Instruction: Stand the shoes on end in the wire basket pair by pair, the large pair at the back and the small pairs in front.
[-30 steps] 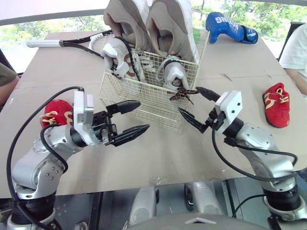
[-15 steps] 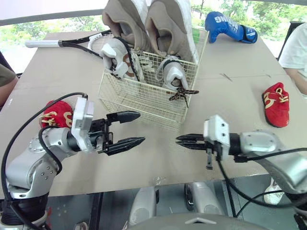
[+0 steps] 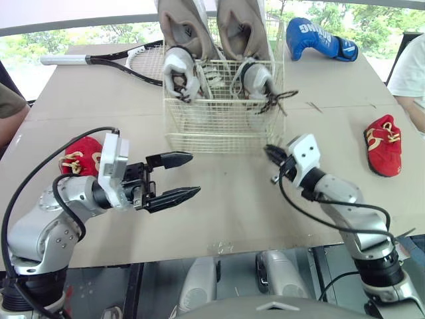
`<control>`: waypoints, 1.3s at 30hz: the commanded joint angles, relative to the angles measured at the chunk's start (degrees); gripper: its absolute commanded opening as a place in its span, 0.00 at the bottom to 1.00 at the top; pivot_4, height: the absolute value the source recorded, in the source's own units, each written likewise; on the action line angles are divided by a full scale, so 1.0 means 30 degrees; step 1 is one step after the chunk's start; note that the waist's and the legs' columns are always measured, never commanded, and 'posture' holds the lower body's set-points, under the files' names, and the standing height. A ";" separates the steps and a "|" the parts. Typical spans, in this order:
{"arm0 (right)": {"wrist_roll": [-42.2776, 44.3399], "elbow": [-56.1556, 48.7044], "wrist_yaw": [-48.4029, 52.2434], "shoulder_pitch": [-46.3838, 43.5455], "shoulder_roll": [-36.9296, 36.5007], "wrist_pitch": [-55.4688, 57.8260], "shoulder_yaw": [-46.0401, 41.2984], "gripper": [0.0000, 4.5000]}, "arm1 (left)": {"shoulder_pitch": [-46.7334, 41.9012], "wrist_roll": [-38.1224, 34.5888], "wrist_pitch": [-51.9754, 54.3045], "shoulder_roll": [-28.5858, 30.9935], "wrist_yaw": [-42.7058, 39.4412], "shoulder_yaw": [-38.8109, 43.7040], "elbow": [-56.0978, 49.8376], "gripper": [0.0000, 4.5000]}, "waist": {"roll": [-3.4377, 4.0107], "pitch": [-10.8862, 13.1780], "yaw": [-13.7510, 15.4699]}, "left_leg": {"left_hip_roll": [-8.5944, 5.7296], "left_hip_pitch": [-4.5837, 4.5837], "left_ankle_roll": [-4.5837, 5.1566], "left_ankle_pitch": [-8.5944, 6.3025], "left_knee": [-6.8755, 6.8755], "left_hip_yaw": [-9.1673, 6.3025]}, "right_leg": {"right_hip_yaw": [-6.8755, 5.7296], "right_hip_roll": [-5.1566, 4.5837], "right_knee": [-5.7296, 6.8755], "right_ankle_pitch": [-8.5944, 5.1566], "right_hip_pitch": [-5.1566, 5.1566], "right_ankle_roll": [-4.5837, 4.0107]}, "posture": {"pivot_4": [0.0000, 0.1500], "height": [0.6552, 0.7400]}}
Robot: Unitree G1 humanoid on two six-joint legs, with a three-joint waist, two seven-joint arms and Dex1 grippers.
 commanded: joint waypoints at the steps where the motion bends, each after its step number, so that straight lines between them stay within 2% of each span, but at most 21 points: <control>1: -0.0264 0.0233 0.0608 -0.0257 -0.0509 -0.0820 -0.0654 0.01 | -0.0383 0.0059 -0.0216 -0.0314 0.0631 -0.0105 -0.0462 1.00 | -0.0001 0.0000 -0.0012 | 0.0001 -0.0007 0.0000 -0.0001 -0.0009 -0.0008 | -0.0007 0.0001 0.0004 -0.0001 -0.0008 0.0000 | 1.00 1.00; 5: 0.1720 -0.1009 0.4397 0.0752 -0.2050 -0.2135 -0.1001 0.01 | -0.0035 0.0098 -0.0223 -0.0864 0.1835 0.0128 -0.0573 1.00 | 0.0012 0.0007 -0.0033 | 0.0007 -0.0039 0.0004 -0.0009 -0.0045 -0.0013 | -0.0015 -0.0002 -0.0028 -0.0002 -0.0033 0.0002 | 1.00 1.00; 6: 0.2666 -0.1489 0.5618 0.1048 -0.2421 -0.2339 -0.1226 0.11 | 0.0214 0.0064 -0.0249 -0.1094 0.2276 0.0329 -0.0626 1.00 | 0.0044 0.0026 -0.0017 | 0.0008 -0.0050 0.0008 -0.0013 -0.0047 -0.0019 | -0.0018 -0.0007 -0.0040 -0.0002 -0.0035 0.0003 | 1.00 1.00; 7: 0.3262 -0.1763 0.6291 0.1192 -0.2608 -0.2423 -0.1324 0.16 | 0.0395 0.0025 -0.0285 -0.1216 0.2504 0.0509 -0.0618 1.00 | 0.0044 0.0028 -0.0019 | 0.0009 -0.0049 0.0028 -0.0024 -0.0049 -0.0026 | -0.0012 -0.0018 -0.0047 -0.0004 -0.0034 0.0007 | 1.00 1.00; 8: 0.3949 -0.2069 0.7072 0.1280 -0.2974 -0.2414 -0.1491 0.24 | 0.0663 -0.0140 -0.0241 -0.1437 0.3008 0.0790 -0.0746 1.00 | 0.0037 0.0029 -0.0041 | 0.0023 -0.0044 0.0063 -0.0044 -0.0048 -0.0042 | -0.0006 -0.0028 -0.0045 -0.0008 -0.0032 0.0015 | 1.00 1.00; 10: 0.5216 -0.2649 0.8652 0.0901 -0.3752 -0.2049 -0.1629 0.44 | 0.1741 -0.0356 -0.0296 -0.2088 0.4497 0.1877 -0.1166 1.00 | 0.0050 0.0037 -0.0143 | 0.0028 -0.0029 0.0064 -0.0044 -0.0028 -0.0058 | 0.0013 -0.0027 -0.0026 -0.0004 -0.0032 0.0019 | 1.00 1.00; 15: 0.7353 -0.3098 1.0935 -0.1727 -0.4381 -0.0977 -0.1093 0.98 | 0.5712 0.0461 -0.0689 -0.4134 0.9054 0.5641 -0.2655 1.00 | 0.0038 0.0029 -0.0274 | 0.0080 0.0032 0.0066 -0.0045 -0.0014 -0.0018 | 0.0066 -0.0012 -0.0014 -0.0006 -0.0011 0.0019 | 1.00 1.00; 19: 0.8033 -0.2422 1.1644 -0.3798 -0.4032 -0.0422 -0.0760 0.99 | 0.8055 0.1214 -0.0776 -0.5607 1.2337 0.8216 -0.2996 1.00 | 0.0016 0.0019 0.0073 | 0.0052 0.0006 0.0062 -0.0043 0.0000 -0.0049 | 0.0002 -0.0015 -0.0015 -0.0008 0.0002 0.0014 | 1.00 1.00; 21: 0.8236 -0.1839 1.1954 -0.4755 -0.3680 -0.0368 -0.0650 0.99 | 0.8985 0.0829 -0.0086 -0.6253 1.4628 0.9893 -0.2900 1.00 | 0.0013 0.0017 0.0178 | 0.0048 0.0009 0.0062 -0.0044 0.0000 -0.0060 | 0.0021 -0.0034 -0.0025 -0.0007 0.0002 0.0015 | 1.00 1.00; 23: 0.8275 -0.1405 1.2208 -0.5174 -0.3436 -0.0471 -0.0547 0.99 | 0.9659 0.1383 -0.0031 -0.6424 1.5662 1.0529 -0.3070 1.00 | -0.0016 0.0001 0.0306 | 0.0044 0.0009 0.0061 -0.0045 -0.0001 -0.0057 | 0.0024 -0.0046 -0.0034 -0.0006 0.0002 0.0015 | 1.00 1.00; 28: 0.7763 -0.0596 1.2714 -0.5374 -0.3062 -0.1133 -0.0304 0.99 | 1.0418 0.3005 0.0253 -0.6437 1.7245 0.9837 -0.3562 1.00 | -0.0025 -0.0005 0.0455 | 0.0013 -0.0006 0.0060 -0.0044 0.0000 -0.0032 | -0.0017 -0.0069 -0.0038 -0.0009 0.0018 0.0010 | 1.00 1.00; 35: 0.7195 -0.0425 1.2795 -0.5217 -0.2759 -0.1518 -0.0163 0.99 | 0.6687 0.5829 0.0532 -0.5464 1.8377 0.6719 -0.0172 1.00 | -0.0013 -0.0017 0.0391 | -0.0016 0.0008 0.0044 -0.0033 -0.0001 -0.0039 | -0.0056 -0.0023 -0.0014 -0.0007 0.0024 0.0005 | 1.00 1.00; 38: 0.7096 -0.0616 1.2734 -0.5094 -0.2819 -0.1483 -0.0193 1.00 | 0.4940 0.7432 -0.0262 -0.5668 1.9350 0.6116 0.1516 0.83 | -0.0016 -0.0019 0.0277 | -0.0017 0.0011 0.0044 -0.0034 -0.0001 -0.0027 | -0.0041 -0.0034 -0.0012 -0.0004 0.0021 0.0008 | 1.00 1.00; 39: 0.7158 -0.0763 1.2706 -0.5023 -0.2869 -0.1390 -0.0246 1.00 | 0.4580 0.7729 -0.0256 -0.5800 1.9610 0.5991 0.1893 0.69 | -0.0016 -0.0019 0.0287 | -0.0016 0.0012 0.0044 -0.0034 -0.0003 -0.0036 | -0.0036 -0.0037 -0.0012 -0.0003 0.0019 0.0009 | 1.00 1.00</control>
